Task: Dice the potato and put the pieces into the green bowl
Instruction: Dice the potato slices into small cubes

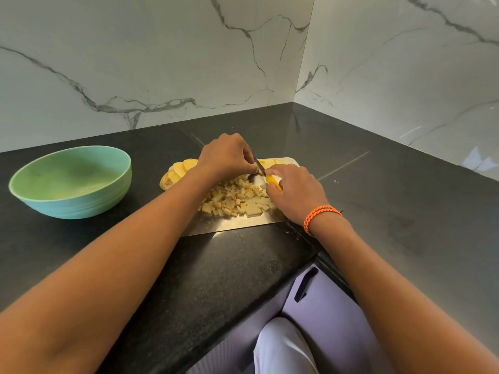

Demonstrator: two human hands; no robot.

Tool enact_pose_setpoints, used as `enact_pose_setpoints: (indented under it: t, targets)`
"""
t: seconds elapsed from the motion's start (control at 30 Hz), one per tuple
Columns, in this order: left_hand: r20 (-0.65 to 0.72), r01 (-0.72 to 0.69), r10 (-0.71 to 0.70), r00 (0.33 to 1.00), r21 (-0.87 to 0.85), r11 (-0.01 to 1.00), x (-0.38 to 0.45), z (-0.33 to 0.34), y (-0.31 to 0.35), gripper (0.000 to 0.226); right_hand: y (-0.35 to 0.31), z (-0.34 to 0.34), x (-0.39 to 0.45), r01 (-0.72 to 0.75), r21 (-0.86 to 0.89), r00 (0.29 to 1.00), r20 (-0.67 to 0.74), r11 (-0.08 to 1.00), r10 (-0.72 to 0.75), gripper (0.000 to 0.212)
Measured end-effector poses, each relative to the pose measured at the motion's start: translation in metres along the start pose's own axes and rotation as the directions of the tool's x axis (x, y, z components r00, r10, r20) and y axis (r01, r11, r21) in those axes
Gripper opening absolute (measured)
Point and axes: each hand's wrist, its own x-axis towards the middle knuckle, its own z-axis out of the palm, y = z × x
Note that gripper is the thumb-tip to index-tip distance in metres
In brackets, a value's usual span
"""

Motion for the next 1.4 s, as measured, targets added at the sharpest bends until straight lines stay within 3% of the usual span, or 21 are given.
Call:
enact_pose_setpoints:
  t: [0.43,0.7,0.97,1.17,1.3,1.4]
  targets:
    - [0.02,0.019,-0.019,1.0,-0.003,1.0,-0.004,-0.001,0.004,0.023,0.011,-0.026,-0.049,0.054,0.006,0.998,0.041,0.999,-0.055,0.039]
    - [0.104,-0.045,0.053,0.993,-0.081,0.996,-0.001,-0.01,-0.002,0.016,0.03,-0.032,-0.049,0.098,0.101,0.994,0.032,0.99,-0.102,0.035]
    - [0.036,-0.025,0.037,0.999,-0.282,0.959,0.004,-0.014,-0.011,0.01,0.037,-0.039,-0.011,0.127,0.18,0.991,0.016,0.975,-0.132,0.028]
    - [0.241,-0.066,0.21,0.947,-0.493,0.867,-0.001,-0.022,-0.001,0.033,0.05,-0.034,-0.009,0.14,0.355,0.99,-0.024,0.924,-0.141,0.027]
    - [0.218,-0.132,0.227,0.949,-0.379,0.916,0.0,-0.014,0.002,0.021,0.052,-0.027,-0.01,0.137,0.394,0.988,0.017,0.909,-0.156,0.028]
    - [0.184,-0.14,0.209,0.96,-0.331,0.933,-0.001,-0.012,-0.004,0.03,0.053,-0.03,-0.01,0.155,0.428,0.985,0.003,0.891,-0.172,0.028]
